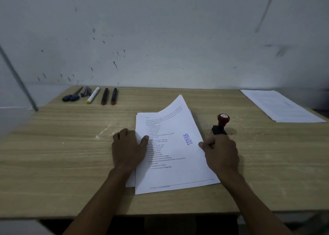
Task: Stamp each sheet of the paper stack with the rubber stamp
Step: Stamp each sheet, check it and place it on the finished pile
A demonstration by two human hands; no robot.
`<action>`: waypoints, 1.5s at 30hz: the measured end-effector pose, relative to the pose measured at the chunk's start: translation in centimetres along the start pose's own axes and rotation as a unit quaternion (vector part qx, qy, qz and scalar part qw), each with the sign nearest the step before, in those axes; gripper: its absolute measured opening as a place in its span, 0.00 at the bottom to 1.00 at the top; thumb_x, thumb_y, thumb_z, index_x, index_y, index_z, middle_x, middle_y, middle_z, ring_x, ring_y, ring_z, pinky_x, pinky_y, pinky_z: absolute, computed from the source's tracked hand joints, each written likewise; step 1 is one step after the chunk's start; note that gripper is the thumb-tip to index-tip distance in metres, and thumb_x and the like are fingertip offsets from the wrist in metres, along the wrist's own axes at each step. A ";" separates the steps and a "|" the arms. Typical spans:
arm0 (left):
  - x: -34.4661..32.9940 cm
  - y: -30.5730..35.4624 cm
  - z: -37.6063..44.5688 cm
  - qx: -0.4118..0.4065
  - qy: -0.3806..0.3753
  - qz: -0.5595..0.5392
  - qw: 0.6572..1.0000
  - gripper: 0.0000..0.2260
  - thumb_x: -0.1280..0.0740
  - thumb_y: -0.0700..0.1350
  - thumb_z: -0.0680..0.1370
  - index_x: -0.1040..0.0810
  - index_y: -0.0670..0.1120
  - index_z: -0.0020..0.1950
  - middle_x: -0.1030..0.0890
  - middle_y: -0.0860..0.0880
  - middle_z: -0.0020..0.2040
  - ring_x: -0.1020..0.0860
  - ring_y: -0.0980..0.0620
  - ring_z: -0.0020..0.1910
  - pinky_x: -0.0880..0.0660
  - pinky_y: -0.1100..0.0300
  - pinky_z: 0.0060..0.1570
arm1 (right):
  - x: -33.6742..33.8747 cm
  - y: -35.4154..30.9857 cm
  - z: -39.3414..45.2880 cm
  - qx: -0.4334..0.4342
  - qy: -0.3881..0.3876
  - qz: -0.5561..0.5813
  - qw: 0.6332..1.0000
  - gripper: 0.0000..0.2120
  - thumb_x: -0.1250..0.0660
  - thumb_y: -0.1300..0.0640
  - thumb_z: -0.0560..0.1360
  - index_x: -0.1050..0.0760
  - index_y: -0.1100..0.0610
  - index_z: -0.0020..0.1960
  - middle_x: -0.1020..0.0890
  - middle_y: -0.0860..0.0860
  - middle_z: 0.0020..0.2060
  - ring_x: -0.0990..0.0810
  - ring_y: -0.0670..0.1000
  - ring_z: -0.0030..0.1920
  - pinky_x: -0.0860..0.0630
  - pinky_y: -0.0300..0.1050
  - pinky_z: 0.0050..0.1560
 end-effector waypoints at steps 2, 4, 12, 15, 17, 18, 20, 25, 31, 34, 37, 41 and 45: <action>-0.1 -0.2 0.1 0.006 0.001 -0.010 1.000 0.20 0.37 0.59 0.76 0.22 0.43 0.55 0.24 0.45 0.61 0.32 0.41 0.63 0.32 0.48 0.59 | 0.3 -0.3 -0.1 0.017 0.026 -0.028 0.999 0.08 0.28 0.51 0.74 0.21 0.53 0.40 0.19 0.50 0.39 0.19 0.54 0.41 0.22 0.50 0.42; 0.0 -0.2 0.1 0.007 0.007 -0.024 1.000 0.19 0.37 0.58 0.76 0.23 0.43 0.52 0.23 0.45 0.59 0.30 0.41 0.61 0.32 0.48 0.57 | 0.8 -0.9 -0.4 0.048 0.057 -0.026 0.997 0.06 0.28 0.53 0.75 0.20 0.54 0.43 0.19 0.50 0.42 0.20 0.54 0.43 0.23 0.50 0.43; 0.3 -0.5 0.3 0.046 -0.005 -0.087 0.995 0.26 0.43 0.63 0.71 0.21 0.42 0.49 0.19 0.43 0.52 0.25 0.40 0.56 0.32 0.50 0.55 | 1.5 -1.3 -0.1 0.032 0.023 -0.057 0.998 0.06 0.30 0.54 0.76 0.16 0.53 0.50 0.15 0.52 0.46 0.18 0.56 0.48 0.21 0.51 0.47; 0.9 -0.2 0.2 0.074 0.002 -0.120 0.990 0.22 0.37 0.58 0.74 0.21 0.42 0.57 0.21 0.41 0.58 0.28 0.38 0.61 0.32 0.49 0.59 | 1.8 -1.0 -0.2 0.026 0.032 -0.032 0.999 0.03 0.29 0.55 0.75 0.17 0.53 0.46 0.16 0.51 0.44 0.18 0.54 0.46 0.22 0.49 0.46; 1.3 -0.2 0.3 0.086 0.016 -0.164 0.983 0.20 0.34 0.54 0.76 0.23 0.42 0.62 0.22 0.41 0.62 0.28 0.39 0.64 0.31 0.47 0.62 | 2.2 -1.0 0.1 0.025 0.025 0.028 0.999 0.04 0.29 0.56 0.76 0.17 0.56 0.45 0.16 0.50 0.41 0.19 0.51 0.43 0.24 0.47 0.45; 1.4 -0.3 0.5 0.092 0.018 -0.190 0.977 0.21 0.34 0.54 0.76 0.23 0.42 0.63 0.22 0.41 0.62 0.27 0.40 0.63 0.30 0.46 0.63 | 2.4 -1.0 0.2 0.029 0.020 0.060 0.998 0.05 0.29 0.57 0.76 0.17 0.57 0.45 0.17 0.50 0.39 0.19 0.49 0.41 0.25 0.44 0.43; 1.5 -0.3 0.8 0.106 0.023 -0.229 0.967 0.21 0.34 0.55 0.75 0.23 0.42 0.62 0.20 0.42 0.60 0.24 0.41 0.60 0.28 0.45 0.61 | 2.8 -1.3 0.5 0.036 0.020 0.113 0.993 0.07 0.30 0.58 0.77 0.17 0.61 0.44 0.18 0.48 0.34 0.21 0.45 0.36 0.28 0.40 0.37; 2.2 0.5 1.4 0.138 -0.034 -0.414 0.899 0.13 0.30 0.48 0.77 0.18 0.40 0.55 0.16 0.45 0.49 0.18 0.45 0.49 0.23 0.53 0.47 | 3.0 -1.8 0.8 -0.015 -0.012 0.280 0.960 0.06 0.31 0.60 0.78 0.16 0.60 0.47 0.17 0.47 0.36 0.21 0.41 0.35 0.30 0.32 0.36; 2.7 0.5 1.8 0.228 -0.107 -0.582 0.773 0.08 0.28 0.35 0.73 0.19 0.34 0.51 0.16 0.38 0.49 0.17 0.39 0.47 0.21 0.48 0.50 | 3.3 -2.1 0.7 -0.045 -0.046 0.342 0.938 0.07 0.30 0.61 0.76 0.17 0.55 0.40 0.16 0.48 0.35 0.19 0.43 0.36 0.25 0.34 0.38; 3.2 0.4 2.3 0.229 -0.094 -0.590 0.768 0.09 0.26 0.35 0.70 0.18 0.34 0.48 0.16 0.37 0.48 0.16 0.41 0.44 0.19 0.54 0.43 | 3.5 -2.1 0.6 -0.058 -0.070 0.364 0.927 0.03 0.24 0.62 0.71 0.18 0.58 0.41 0.15 0.52 0.37 0.15 0.48 0.38 0.20 0.42 0.40; 4.0 0.9 3.0 0.211 -0.067 -0.597 0.771 0.10 0.24 0.35 0.67 0.18 0.35 0.47 0.15 0.39 0.47 0.16 0.44 0.40 0.19 0.60 0.35 | 3.8 -2.2 1.0 -0.052 -0.067 0.357 0.930 0.08 0.21 0.63 0.67 0.19 0.63 0.40 0.15 0.54 0.35 0.15 0.51 0.35 0.21 0.41 0.34; 6.2 3.7 4.1 0.176 -0.036 -0.616 0.767 0.10 0.23 0.36 0.65 0.19 0.36 0.42 0.15 0.42 0.42 0.16 0.45 0.39 0.19 0.60 0.35 | 5.0 -2.7 2.4 -0.012 -0.029 0.340 0.940 0.08 0.23 0.61 0.70 0.19 0.64 0.35 0.16 0.55 0.32 0.18 0.44 0.31 0.25 0.34 0.30; 8.4 7.8 5.8 0.120 -0.022 -0.589 0.799 0.07 0.23 0.38 0.67 0.20 0.39 0.39 0.15 0.46 0.34 0.17 0.50 0.33 0.20 0.62 0.33 | 6.7 -3.4 4.8 -0.002 -0.016 0.345 0.938 0.09 0.27 0.59 0.74 0.17 0.57 0.35 0.16 0.48 0.30 0.17 0.45 0.31 0.22 0.37 0.31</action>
Point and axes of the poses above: each hand's wrist, its own z-axis towards the middle knuckle, its own x-axis out of the back of the hand, y = z × x, the point moved 3 cm from there along z, towards the middle knuckle
